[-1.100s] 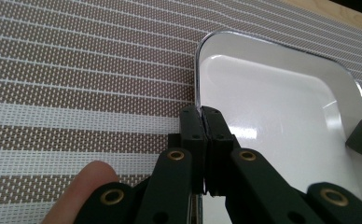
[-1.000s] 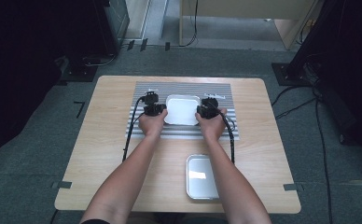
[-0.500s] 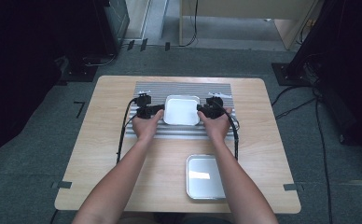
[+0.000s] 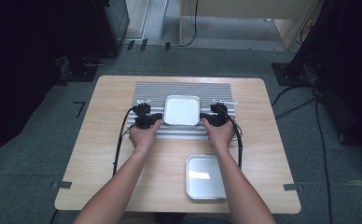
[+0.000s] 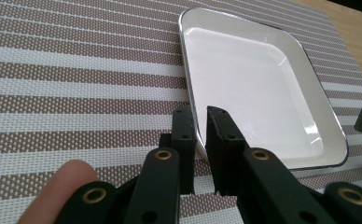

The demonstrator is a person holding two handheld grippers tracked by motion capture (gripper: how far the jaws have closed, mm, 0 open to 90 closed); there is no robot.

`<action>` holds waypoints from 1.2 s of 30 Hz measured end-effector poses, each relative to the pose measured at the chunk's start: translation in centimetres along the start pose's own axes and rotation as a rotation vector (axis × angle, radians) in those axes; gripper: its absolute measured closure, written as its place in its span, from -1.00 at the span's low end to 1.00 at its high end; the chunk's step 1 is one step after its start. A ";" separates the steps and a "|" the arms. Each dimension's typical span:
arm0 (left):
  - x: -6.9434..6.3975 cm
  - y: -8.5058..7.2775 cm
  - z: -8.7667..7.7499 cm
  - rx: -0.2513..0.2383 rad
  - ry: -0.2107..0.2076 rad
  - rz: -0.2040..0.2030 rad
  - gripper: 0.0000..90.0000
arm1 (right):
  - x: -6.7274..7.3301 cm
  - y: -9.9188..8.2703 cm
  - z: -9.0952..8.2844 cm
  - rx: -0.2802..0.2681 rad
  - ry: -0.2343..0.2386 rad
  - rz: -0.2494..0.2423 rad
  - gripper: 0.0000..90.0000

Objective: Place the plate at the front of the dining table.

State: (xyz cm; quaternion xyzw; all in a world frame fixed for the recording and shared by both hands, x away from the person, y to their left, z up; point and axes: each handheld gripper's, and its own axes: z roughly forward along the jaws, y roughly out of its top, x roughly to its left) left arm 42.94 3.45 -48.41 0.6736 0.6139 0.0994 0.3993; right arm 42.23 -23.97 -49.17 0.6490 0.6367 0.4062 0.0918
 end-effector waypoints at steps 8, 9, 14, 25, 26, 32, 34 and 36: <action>0.0 -0.5 1.5 0.052 -0.009 -0.032 0.74 | -0.4 -0.6 1.4 0.042 0.019 0.033 0.72; 0.0 -0.5 1.6 0.052 -0.013 -0.039 0.74 | -0.4 -0.6 1.6 0.046 0.026 0.039 0.71; -0.4 -0.6 2.2 0.055 -0.002 -0.036 0.79 | -0.2 -0.8 2.2 0.048 0.006 0.061 0.84; -0.3 1.0 3.2 0.072 0.037 -0.076 0.90 | 0.1 0.0 3.0 0.029 -0.032 0.086 0.88; -0.3 1.1 3.3 0.075 0.042 -0.074 0.90 | 0.2 0.1 3.0 0.027 -0.036 0.085 0.88; -0.1 1.2 3.5 0.078 0.044 -0.078 0.90 | 0.5 0.3 3.3 0.024 -0.049 0.084 0.89; 0.0 1.3 3.5 0.074 0.045 -0.082 0.90 | 0.6 0.3 3.4 0.026 -0.044 0.080 0.88; 0.1 1.3 3.5 0.074 0.043 -0.088 0.89 | 0.6 0.3 3.4 0.024 -0.041 0.079 0.88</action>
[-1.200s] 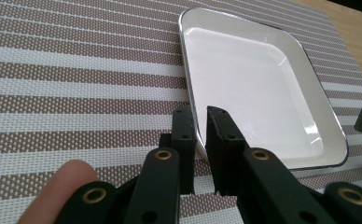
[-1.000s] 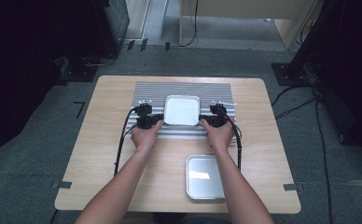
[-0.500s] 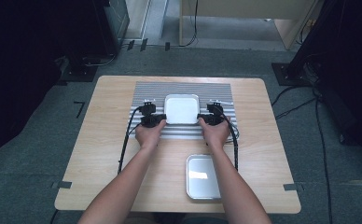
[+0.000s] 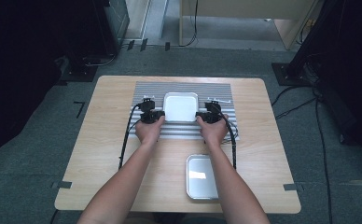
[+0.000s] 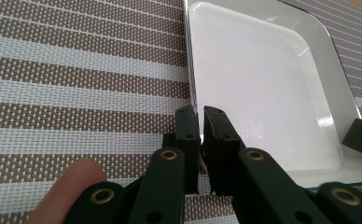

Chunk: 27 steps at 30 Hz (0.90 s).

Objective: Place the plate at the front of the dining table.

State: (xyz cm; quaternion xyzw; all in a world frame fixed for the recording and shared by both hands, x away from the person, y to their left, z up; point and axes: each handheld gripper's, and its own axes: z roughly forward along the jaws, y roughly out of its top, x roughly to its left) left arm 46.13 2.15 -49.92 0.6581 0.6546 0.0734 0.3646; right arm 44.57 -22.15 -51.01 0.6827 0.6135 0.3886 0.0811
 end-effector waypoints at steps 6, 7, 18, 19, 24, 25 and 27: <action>0.2 0.1 0.0 -0.002 0.014 -0.004 0.89 | 0.3 0.1 0.3 -0.002 0.005 -0.008 0.87; 0.3 0.1 0.0 -0.001 0.012 -0.006 0.89 | 0.4 0.1 0.4 -0.003 0.003 -0.014 0.87; 0.7 -0.1 -0.9 -0.074 -0.104 0.063 0.21 | 0.4 0.2 0.0 -0.047 0.043 -0.169 0.26; 0.7 -0.3 -1.2 -0.094 -0.101 0.073 0.10 | 0.3 0.3 -0.3 -0.051 0.041 -0.181 0.20; 0.7 -0.7 -2.5 -0.169 -0.069 0.116 -0.41 | 0.0 0.8 -1.6 -0.018 -0.019 -0.189 -0.47; 0.7 -0.8 -2.8 -0.181 -0.065 0.132 -0.49 | -0.1 0.8 -1.9 -0.022 -0.012 -0.211 -0.58; 0.7 -0.8 -3.3 -0.193 -0.049 0.147 -0.60 | -0.3 0.6 -2.7 -0.049 -0.005 -0.256 -0.66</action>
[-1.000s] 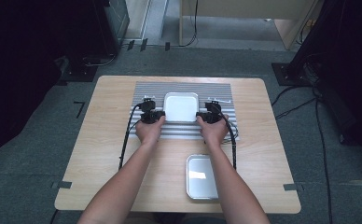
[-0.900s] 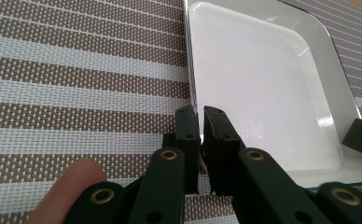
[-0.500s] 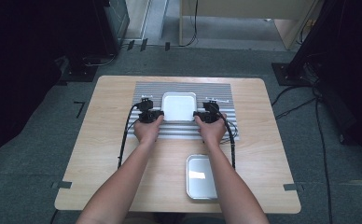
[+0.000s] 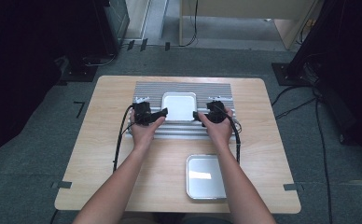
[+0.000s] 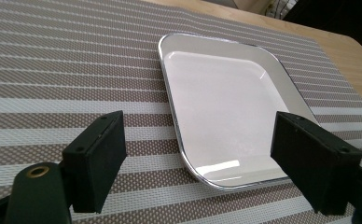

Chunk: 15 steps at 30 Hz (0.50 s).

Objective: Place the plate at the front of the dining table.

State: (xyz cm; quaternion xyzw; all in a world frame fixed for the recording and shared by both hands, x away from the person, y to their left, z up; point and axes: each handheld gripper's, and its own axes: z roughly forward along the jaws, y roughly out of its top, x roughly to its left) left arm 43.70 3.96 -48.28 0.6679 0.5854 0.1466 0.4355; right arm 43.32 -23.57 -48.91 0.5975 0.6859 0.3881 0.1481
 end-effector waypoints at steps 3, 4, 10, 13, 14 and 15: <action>-0.2 0.0 -0.6 0.008 0.040 0.025 -0.60 | -0.4 -0.2 -0.9 -0.033 -0.018 0.002 -0.66; -0.2 -0.1 -0.9 -0.001 0.034 0.029 -0.61 | -0.5 -0.3 -1.2 -0.042 -0.009 -0.005 -0.67; -0.3 -0.4 -1.9 -0.016 0.040 0.079 -0.64 | -0.9 -1.0 -2.3 -0.030 -0.007 -0.073 -0.68; -0.3 -0.6 -2.4 -0.035 0.052 0.098 -0.64 | -1.2 -1.2 -3.2 -0.062 -0.009 -0.067 -0.68; -0.3 -0.7 -2.5 -0.036 0.055 0.103 -0.66 | -1.3 -1.3 -3.5 -0.073 -0.016 -0.069 -0.68; -0.3 -0.8 -2.7 -0.039 0.051 0.109 -0.66 | -1.4 -1.3 -3.8 -0.079 -0.023 -0.072 -0.68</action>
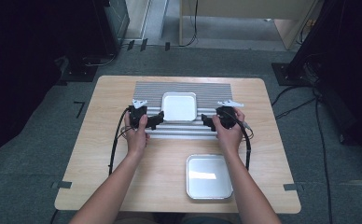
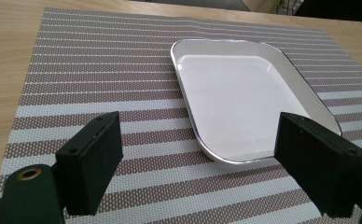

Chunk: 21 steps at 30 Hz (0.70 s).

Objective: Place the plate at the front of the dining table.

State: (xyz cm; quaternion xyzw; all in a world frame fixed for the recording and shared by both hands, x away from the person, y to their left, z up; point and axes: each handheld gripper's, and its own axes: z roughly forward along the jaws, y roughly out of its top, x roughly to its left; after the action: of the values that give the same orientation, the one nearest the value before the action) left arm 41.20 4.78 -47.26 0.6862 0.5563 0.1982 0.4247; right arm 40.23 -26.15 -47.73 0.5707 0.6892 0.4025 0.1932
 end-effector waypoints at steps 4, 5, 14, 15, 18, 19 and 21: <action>0.0 -0.4 -0.7 -0.023 0.019 0.022 -0.72 | -0.5 -0.2 -1.2 -0.023 -0.015 -0.003 -0.68; 0.0 -0.5 -0.9 -0.026 0.021 0.023 -0.72 | -0.7 -0.3 -1.4 -0.027 -0.014 -0.001 -0.68; 0.7 -1.6 -1.9 -0.025 0.021 0.022 -0.72 | -2.0 -1.5 -2.9 -0.016 -0.018 0.006 -0.68; 0.8 -1.7 -2.0 -0.026 0.023 0.018 -0.72 | -2.1 -1.6 -3.1 -0.020 -0.015 0.009 -0.68; 1.2 -2.0 -2.3 -0.019 0.022 0.017 -0.72 | -2.4 -1.9 -4.0 -0.037 -0.017 0.019 -0.67; 1.3 -2.2 -2.5 -0.020 0.020 0.017 -0.72 | -2.5 -2.0 -4.1 -0.044 -0.019 0.022 -0.67; 1.5 -2.4 -2.8 -0.022 0.022 0.024 -0.72 | -2.8 -2.2 -4.6 -0.051 -0.017 0.029 -0.67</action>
State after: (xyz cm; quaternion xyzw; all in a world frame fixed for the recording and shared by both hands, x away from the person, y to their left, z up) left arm 38.18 7.22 -47.90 0.6858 0.5505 0.2167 0.4238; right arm 36.28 -30.36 -47.21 0.5788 0.6688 0.4179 0.2075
